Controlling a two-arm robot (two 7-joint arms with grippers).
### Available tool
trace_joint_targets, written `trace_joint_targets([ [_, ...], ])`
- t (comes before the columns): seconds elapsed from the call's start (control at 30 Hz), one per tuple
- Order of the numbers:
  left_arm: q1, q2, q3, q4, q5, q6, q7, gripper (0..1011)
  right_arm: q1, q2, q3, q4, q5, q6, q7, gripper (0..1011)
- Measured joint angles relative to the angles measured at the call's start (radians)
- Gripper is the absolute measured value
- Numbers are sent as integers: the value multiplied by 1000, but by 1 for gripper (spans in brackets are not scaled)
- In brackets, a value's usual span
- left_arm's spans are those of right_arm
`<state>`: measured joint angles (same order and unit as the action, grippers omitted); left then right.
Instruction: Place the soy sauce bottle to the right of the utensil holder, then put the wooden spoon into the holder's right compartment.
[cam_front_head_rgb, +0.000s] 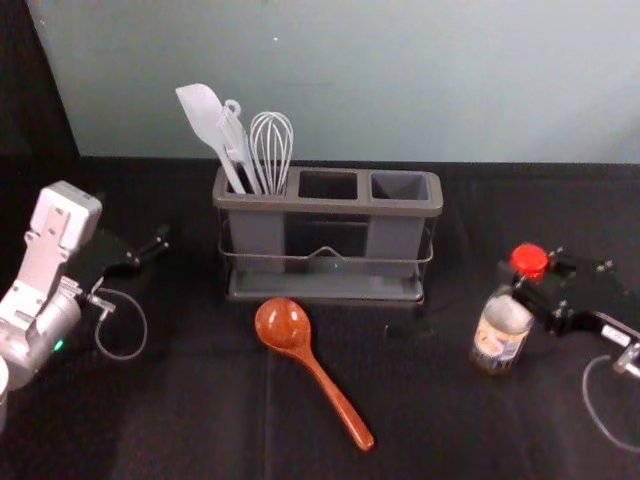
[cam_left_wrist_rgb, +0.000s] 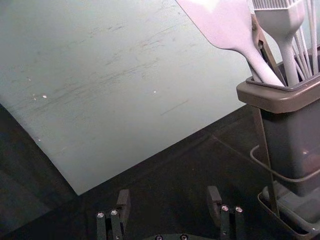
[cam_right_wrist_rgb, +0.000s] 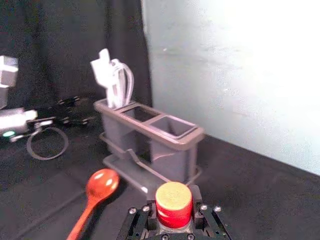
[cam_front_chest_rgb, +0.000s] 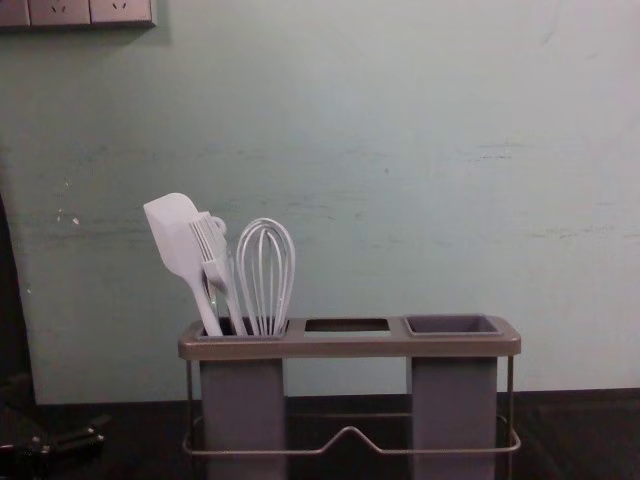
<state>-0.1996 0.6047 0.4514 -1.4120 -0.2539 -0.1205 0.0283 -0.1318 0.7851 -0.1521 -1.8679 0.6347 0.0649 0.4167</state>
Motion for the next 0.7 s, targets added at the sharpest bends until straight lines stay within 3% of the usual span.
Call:
trace_joint_targets([
  [0.23, 0, 0, 0, 0, 0, 0, 0, 1005, 30, -53, 21, 62, -2, -31, -8, 383],
  [0.37, 0, 0, 0, 0, 0, 0, 0, 1005, 76, -86, 4, 107, -13, -40, -2, 384],
  [0.7, 0, 0, 0, 0, 0, 0, 0, 1005, 242, -165, -78, 259, -67, -44, 38, 384],
])
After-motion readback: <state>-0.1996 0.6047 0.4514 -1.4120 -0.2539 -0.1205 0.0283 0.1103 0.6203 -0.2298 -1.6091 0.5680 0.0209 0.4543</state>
